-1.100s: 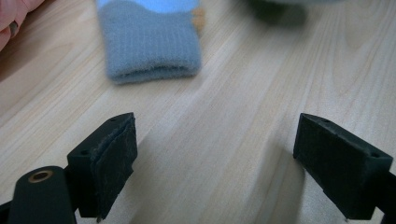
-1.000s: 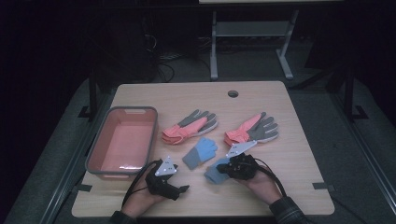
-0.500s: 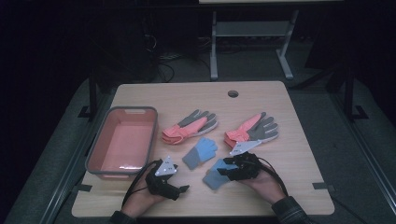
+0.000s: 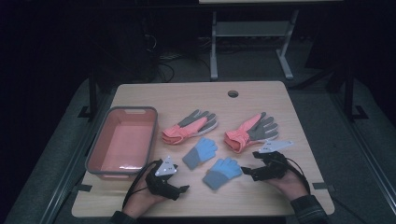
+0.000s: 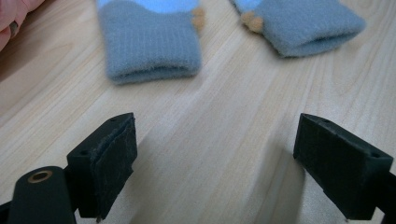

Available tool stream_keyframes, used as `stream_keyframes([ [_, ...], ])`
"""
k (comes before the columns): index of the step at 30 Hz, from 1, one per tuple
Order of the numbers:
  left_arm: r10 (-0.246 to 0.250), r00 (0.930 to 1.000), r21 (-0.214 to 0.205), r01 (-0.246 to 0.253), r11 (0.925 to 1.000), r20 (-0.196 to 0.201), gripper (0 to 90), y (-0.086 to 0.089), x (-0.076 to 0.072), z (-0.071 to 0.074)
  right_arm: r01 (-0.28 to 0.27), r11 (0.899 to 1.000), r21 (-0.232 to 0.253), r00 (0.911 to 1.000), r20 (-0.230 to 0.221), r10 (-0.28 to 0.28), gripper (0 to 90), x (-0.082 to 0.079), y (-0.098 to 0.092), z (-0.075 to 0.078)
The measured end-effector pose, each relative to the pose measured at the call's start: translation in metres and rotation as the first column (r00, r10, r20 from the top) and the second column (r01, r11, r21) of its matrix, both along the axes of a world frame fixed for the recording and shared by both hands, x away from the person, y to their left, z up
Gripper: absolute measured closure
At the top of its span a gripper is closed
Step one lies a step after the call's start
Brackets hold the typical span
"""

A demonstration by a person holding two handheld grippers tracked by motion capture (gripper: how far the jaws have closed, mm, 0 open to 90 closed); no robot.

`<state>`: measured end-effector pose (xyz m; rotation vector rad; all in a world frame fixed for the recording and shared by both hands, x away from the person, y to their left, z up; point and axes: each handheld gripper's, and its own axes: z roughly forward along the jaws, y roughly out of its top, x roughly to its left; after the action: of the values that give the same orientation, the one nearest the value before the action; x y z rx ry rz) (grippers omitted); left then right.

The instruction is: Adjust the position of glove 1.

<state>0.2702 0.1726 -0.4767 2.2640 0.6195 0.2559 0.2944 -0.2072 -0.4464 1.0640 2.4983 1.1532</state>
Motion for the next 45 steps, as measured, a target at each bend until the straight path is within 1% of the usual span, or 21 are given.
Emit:
stream_keyframes([
  [2, 0.000, 1.0000, -0.001, 0.000, 1.0000, 0.001, 12.7, 0.000, 0.000, 0.000, 0.006, 1.000, -0.004, 1.0000, 0.001, -0.006, 16.7, -0.001, -0.005, -0.002],
  [4, 0.002, 1.0000, -0.002, -0.002, 1.0000, 0.002, 12.7, 0.000, 0.000, 0.000, 0.027, 0.999, -0.021, 0.9996, 0.002, -0.027, 13.8, -0.003, -0.013, -0.006],
  [5, 0.004, 1.0000, 0.000, -0.004, 1.0000, 0.001, 12.7, -0.001, 0.000, 0.000, 0.050, 0.998, -0.032, 0.9987, 0.008, -0.049, 13.1, -0.005, -0.021, -0.010],
  [6, 0.004, 1.0000, 0.000, -0.004, 1.0000, 0.001, 12.8, -0.001, 0.000, 0.000, 0.050, 0.998, -0.032, 0.9987, 0.008, -0.049, 13.1, -0.005, -0.021, -0.010],
  [7, 0.007, 1.0000, 0.000, -0.007, 1.0000, 0.005, 12.8, -0.002, 0.000, 0.000, 0.057, 0.997, -0.049, 0.9984, 0.007, -0.056, 6.9, -0.005, -0.028, -0.016],
  [8, 0.011, 0.9999, 0.000, -0.011, 0.9999, 0.005, 12.8, -0.002, 0.000, 0.000, 0.059, 0.997, -0.057, 0.9982, 0.012, -0.058, 6.0, -0.005, -0.030, -0.018],
  [12, 0.023, 0.9997, 0.012, -0.023, 0.9997, -0.008, 13.5, -0.005, 0.001, 0.002, 0.087, 0.994, -0.061, 0.9962, 0.007, -0.086, 5.7, -0.003, -0.034, -0.024],
  [13, 0.025, 0.9996, 0.012, -0.025, 0.9996, -0.010, 13.5, -0.005, 0.001, 0.002, 0.102, 0.992, -0.072, 0.9948, 0.018, -0.100, 3.7, 0.000, -0.035, -0.028],
  [14, 0.026, 0.9996, 0.009, -0.026, 0.9996, -0.011, 13.5, -0.005, 0.001, 0.002, 0.114, 0.990, -0.085, 0.9934, 0.015, -0.113, 3.0, 0.001, -0.035, -0.029],
  [17, 0.029, 0.9995, 0.010, -0.029, 0.9995, -0.014, 13.5, -0.006, 0.001, 0.002, 0.118, 0.987, -0.110, 0.9931, 0.016, -0.117, 2.1, 0.002, -0.035, -0.034],
  [20, 0.031, 0.9994, 0.008, -0.031, 0.9995, -0.013, 13.5, -0.006, 0.001, 0.003, 0.116, 0.987, -0.108, 0.9933, 0.018, -0.114, 2.1, 0.002, -0.035, -0.034],
  [22, 0.034, 0.9994, 0.004, -0.034, 0.9994, -0.010, 13.5, -0.007, 0.001, 0.006, 0.115, 0.989, -0.089, 0.9932, 0.032, -0.112, 2.1, 0.001, -0.036, -0.036],
  [23, 0.036, 0.9993, 0.000, -0.036, 0.9993, -0.010, 13.7, -0.008, 0.002, 0.007, 0.122, 0.989, -0.081, 0.9923, 0.028, -0.120, 2.1, 0.000, -0.036, -0.036],
  [25, 0.046, 0.9988, -0.004, -0.046, 0.9989, -0.020, 13.7, -0.010, 0.003, 0.009, 0.121, 0.989, -0.082, 0.9924, 0.028, -0.120, 2.1, 0.000, -0.036, -0.036],
  [26, 0.047, 0.9988, -0.011, -0.047, 0.9988, -0.017, 13.7, -0.012, 0.003, 0.010, 0.122, 0.989, -0.082, 0.9924, 0.028, -0.120, 2.1, 0.000, -0.036, -0.036],
  [29, 0.041, 0.9991, 0.001, -0.041, 0.9992, -0.008, 13.8, -0.018, 0.007, 0.016, 0.122, 0.989, -0.082, 0.9924, 0.028, -0.120, 2.1, 0.000, -0.036, -0.036],
  [33, 0.055, 0.9985, -0.006, -0.055, 0.9985, -0.007, 13.9, -0.021, 0.011, 0.020, 0.122, 0.989, -0.082, 0.9924, 0.027, -0.120, 2.1, 0.000, -0.036, -0.036],
  [35, 0.058, 0.9983, 0.000, -0.058, 0.9983, -0.007, 14.0, -0.022, 0.012, 0.022, 0.122, 0.989, -0.082, 0.9924, 0.028, -0.120, 2.1, 0.000, -0.036, -0.036],
  [38, 0.058, 0.9982, -0.011, -0.058, 0.9982, -0.016, 14.1, -0.025, 0.018, 0.023, 0.122, 0.989, -0.082, 0.9924, 0.028, -0.120, 2.1, 0.000, -0.036, -0.036],
  [40, 0.064, 0.9978, -0.008, -0.064, 0.9979, -0.019, 14.4, -0.028, 0.021, 0.024, 0.122, 0.989, -0.082, 0.9924, 0.028, -0.120, 2.1, 0.000, -0.036, -0.036],
  [45, 0.070, 0.9975, 0.001, -0.070, 0.9975, -0.010, 17.0, -0.034, 0.028, 0.027, 0.122, 0.989, -0.082, 0.9924, 0.028, -0.120, 2.1, 0.000, -0.036, -0.036],
])
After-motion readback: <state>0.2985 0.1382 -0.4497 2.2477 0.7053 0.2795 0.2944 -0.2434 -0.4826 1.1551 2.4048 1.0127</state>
